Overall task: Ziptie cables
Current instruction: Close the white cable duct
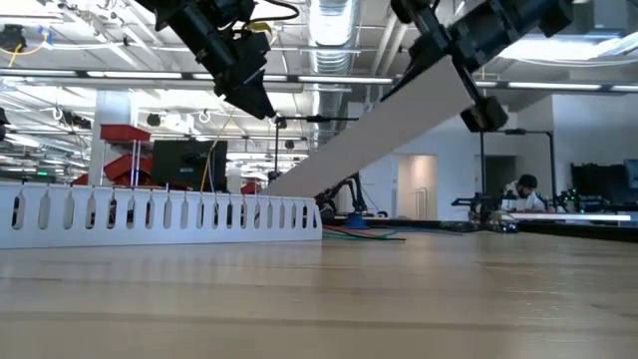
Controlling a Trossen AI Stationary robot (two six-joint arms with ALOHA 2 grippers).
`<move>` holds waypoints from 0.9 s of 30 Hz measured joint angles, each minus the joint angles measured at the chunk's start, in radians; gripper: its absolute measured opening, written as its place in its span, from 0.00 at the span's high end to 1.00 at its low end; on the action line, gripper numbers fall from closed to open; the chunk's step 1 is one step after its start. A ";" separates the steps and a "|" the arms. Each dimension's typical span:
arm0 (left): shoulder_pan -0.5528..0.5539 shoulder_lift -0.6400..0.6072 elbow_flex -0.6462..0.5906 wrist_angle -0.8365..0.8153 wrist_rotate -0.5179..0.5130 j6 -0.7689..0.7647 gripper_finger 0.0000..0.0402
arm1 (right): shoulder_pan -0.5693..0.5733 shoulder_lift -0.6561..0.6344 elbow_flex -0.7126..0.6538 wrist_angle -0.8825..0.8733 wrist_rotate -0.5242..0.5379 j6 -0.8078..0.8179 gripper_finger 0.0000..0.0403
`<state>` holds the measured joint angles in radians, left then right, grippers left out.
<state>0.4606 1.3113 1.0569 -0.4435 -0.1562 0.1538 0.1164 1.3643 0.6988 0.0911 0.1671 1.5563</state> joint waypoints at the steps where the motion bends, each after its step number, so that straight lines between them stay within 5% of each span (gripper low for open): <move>1: 0.000 0.000 0.000 -0.001 0.001 0.004 0.28 | 0.006 0.002 -0.050 0.083 0.018 0.053 1.00; 8: 0.000 0.000 0.000 -0.006 0.002 0.022 0.28 | 0.111 0.086 -0.399 0.638 0.360 0.480 1.00; 11: 0.001 0.000 -0.001 -0.006 0.002 0.032 0.28 | 0.162 0.124 -0.460 0.711 0.480 0.574 1.00; 16: 0.006 -0.001 -0.036 0.014 0.037 0.049 0.28 | 0.196 0.147 -0.464 0.805 0.559 0.432 0.99; 19: 0.013 0.000 -0.074 0.040 0.050 0.044 0.28 | 0.195 0.135 -0.420 0.900 0.508 0.224 0.96; 22: 0.021 0.000 -0.108 0.035 0.047 0.029 0.28 | 0.189 0.107 -0.309 0.864 0.347 0.065 0.91; 24: 0.021 0.000 -0.128 0.041 0.047 0.018 0.28 | 0.184 0.098 -0.203 0.686 0.276 0.002 0.89; 27: 0.021 0.000 -0.159 0.043 0.047 0.015 0.28 | 0.157 0.100 0.015 0.187 0.143 -0.172 0.89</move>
<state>0.4820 1.3109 0.8981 -0.4007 -0.1089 0.1692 0.2737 1.4643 0.7139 0.2779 0.3098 1.3840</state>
